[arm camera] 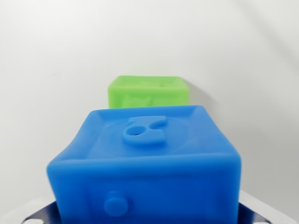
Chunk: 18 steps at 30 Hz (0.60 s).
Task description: Stack cube
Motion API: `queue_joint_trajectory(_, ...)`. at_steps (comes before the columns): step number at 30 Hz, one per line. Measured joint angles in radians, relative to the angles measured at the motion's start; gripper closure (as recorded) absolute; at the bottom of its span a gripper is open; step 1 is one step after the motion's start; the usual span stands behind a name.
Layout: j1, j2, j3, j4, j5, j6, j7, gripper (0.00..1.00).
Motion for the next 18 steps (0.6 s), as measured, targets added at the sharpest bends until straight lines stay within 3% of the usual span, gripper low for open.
queue_joint_trajectory(18,0.001,0.056,-0.002,0.003,-0.001,0.051,0.000,1.00)
